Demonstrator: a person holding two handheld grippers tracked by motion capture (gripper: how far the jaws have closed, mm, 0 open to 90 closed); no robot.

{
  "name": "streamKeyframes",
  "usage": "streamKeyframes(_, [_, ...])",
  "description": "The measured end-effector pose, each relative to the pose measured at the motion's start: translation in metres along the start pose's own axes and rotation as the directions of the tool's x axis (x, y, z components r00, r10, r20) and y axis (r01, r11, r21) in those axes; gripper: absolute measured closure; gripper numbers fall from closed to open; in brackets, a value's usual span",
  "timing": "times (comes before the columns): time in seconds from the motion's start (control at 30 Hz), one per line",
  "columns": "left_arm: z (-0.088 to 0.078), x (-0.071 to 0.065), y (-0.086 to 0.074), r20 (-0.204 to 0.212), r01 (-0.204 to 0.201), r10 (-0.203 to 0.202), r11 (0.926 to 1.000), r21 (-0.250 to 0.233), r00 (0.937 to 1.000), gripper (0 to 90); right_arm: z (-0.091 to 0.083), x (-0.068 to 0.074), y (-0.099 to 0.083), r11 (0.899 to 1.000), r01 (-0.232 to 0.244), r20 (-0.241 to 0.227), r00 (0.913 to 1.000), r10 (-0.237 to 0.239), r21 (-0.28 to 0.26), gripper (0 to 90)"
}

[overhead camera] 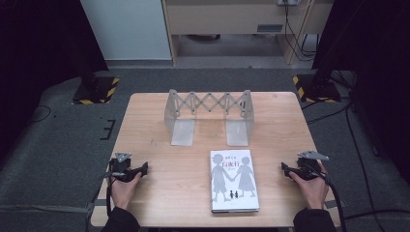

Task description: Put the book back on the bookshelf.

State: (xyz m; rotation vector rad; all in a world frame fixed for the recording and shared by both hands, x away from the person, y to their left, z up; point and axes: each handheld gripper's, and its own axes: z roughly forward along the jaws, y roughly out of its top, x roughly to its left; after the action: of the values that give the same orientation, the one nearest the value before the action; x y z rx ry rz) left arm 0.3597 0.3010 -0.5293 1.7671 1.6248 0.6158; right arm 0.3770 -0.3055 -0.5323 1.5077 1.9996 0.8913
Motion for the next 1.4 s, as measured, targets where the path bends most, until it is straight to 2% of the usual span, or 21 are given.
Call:
streamKeyframes(0.13, [-0.005, -0.004, 0.0, 0.021, -0.017, 0.018, 0.9998, -0.014, 0.9996, 21.2, -0.005, 0.002, 0.0, 1.0, -0.001, -0.035, 0.9994, 0.0, -0.007, 27.8])
streamKeyframes(0.27, [-0.009, -0.011, 0.003, 0.064, -0.043, 0.046, 0.9982, -0.042, 0.9969, 21.5, -0.011, 0.005, 0.001, 1.0, 0.0, -0.071, 0.9975, -0.002, -0.026, 29.2])
streamKeyframes(0.37, [-0.013, -0.022, 0.005, 0.128, -0.071, 0.079, 0.9953, -0.066, 0.9886, 21.0, -0.018, 0.008, 0.002, 0.999, -0.006, -0.104, 0.9945, 0.001, -0.05, 30.9])
streamKeyframes(0.4, [-0.013, -0.022, 0.005, 0.128, -0.071, 0.079, 0.9953, -0.066, 0.9886, 21.0, -0.018, 0.008, 0.002, 0.999, -0.006, -0.104, 0.9945, 0.001, -0.05, 30.9])
streamKeyframes(0.47, [-0.016, -0.031, 0.007, 0.148, -0.094, 0.105, 0.9926, -0.077, 0.9834, 21.1, -0.02, 0.01, 0.002, 0.998, -0.002, -0.118, 0.993, -0.005, -0.059, 31.9])
streamKeyframes(0.53, [-0.018, -0.039, 0.009, 0.172, -0.108, 0.124, 0.9895, -0.096, 0.9773, 21.6, -0.022, 0.014, 0.003, 0.998, 0.0, -0.134, 0.9909, -0.008, -0.064, 32.2])
streamKeyframes(0.63, [-0.021, -0.052, 0.012, 0.22, -0.122, 0.147, 0.9849, -0.123, 0.9644, 23.5, -0.025, 0.021, 0.007, 0.996, 0.006, -0.168, 0.9856, -0.02, -0.087, 32.9])
streamKeyframes(0.77, [-0.026, -0.068, 0.013, 0.258, -0.143, 0.179, 0.9777, -0.154, 0.9494, 24.5, -0.026, 0.027, 0.009, 0.995, 0.013, -0.188, 0.9817, -0.032, -0.101, 34.0])
streamKeyframes(0.8, [-0.028, -0.074, 0.013, 0.276, -0.149, 0.189, 0.9754, -0.163, 0.9424, 25.1, -0.027, 0.031, 0.01, 0.994, 0.015, -0.205, 0.978, -0.037, -0.108, 34.4])
streamKeyframes(0.83, [-0.028, -0.074, 0.013, 0.276, -0.149, 0.189, 0.9754, -0.163, 0.9424, 25.2, -0.027, 0.032, 0.011, 0.994, 0.012, -0.213, 0.9763, -0.036, -0.111, 34.6])
streamKeyframes(0.9, [-0.028, -0.081, 0.013, 0.301, -0.158, 0.2, 0.9748, -0.158, 0.9325, 25.1, -0.027, 0.034, 0.011, 0.993, 0.006, -0.225, 0.9738, -0.033, -0.117, 34.7])
streamKeyframes(1.0, [-0.027, -0.09, 0.013, 0.317, -0.178, 0.22, 0.9716, -0.156, 0.9227, 25.1, -0.027, 0.04, 0.013, 0.991, 0.005, -0.255, 0.9661, -0.039, -0.134, 35.2])
streamKeyframes(1.07, [-0.027, -0.096, 0.011, 0.327, -0.191, 0.234, 0.9686, -0.16, 0.9155, 25.1, -0.027, 0.041, 0.014, 0.99, 0.007, -0.261, 0.9644, -0.043, -0.139, 35.2])
streamKeyframes(1.1, [-0.027, -0.098, 0.011, 0.332, -0.19, 0.235, 0.9683, -0.162, 0.9136, 25.2, -0.027, 0.043, 0.014, 0.99, 0.008, -0.273, 0.9608, -0.047, -0.142, 35.3])
streamKeyframes(1.17, [-0.028, -0.103, 0.011, 0.355, -0.192, 0.241, 0.9667, -0.169, 0.9031, 25.3, -0.027, 0.046, 0.014, 0.989, 0.012, -0.289, 0.9558, -0.056, -0.15, 35.4])
streamKeyframes(1.2, [-0.028, -0.106, 0.011, 0.366, -0.191, 0.243, 0.9661, -0.174, 0.8981, 25.5, -0.027, 0.052, 0.015, 0.988, 0.005, -0.307, 0.9503, -0.053, -0.156, 35.7])
streamKeyframes(1.23, [-0.028, -0.108, 0.011, 0.374, -0.191, 0.246, 0.9654, -0.178, 0.8944, 25.5, -0.027, 0.052, 0.015, 0.988, 0.005, -0.307, 0.9503, -0.053, -0.156, 35.7])
streamKeyframes(1.33, [-0.027, -0.119, 0.012, 0.394, -0.199, 0.257, 0.9628, -0.182, 0.8826, 26.4, -0.025, 0.06, 0.017, 0.988, 0.008, -0.343, 0.9373, -0.062, -0.157, 35.7])
streamKeyframes(1.37, [-0.027, -0.119, 0.012, 0.394, -0.199, 0.257, 0.9628, -0.182, 0.8826, 26.7, -0.025, 0.06, 0.017, 0.988, 0.008, -0.343, 0.9373, -0.062, -0.157, 35.7])
streamKeyframes(1.4, [-0.026, -0.122, 0.012, 0.399, -0.201, 0.26, 0.9623, -0.183, 0.8794, 26.7, -0.024, 0.062, 0.017, 0.988, 0.012, -0.348, 0.9352, -0.066, -0.157, 35.8])
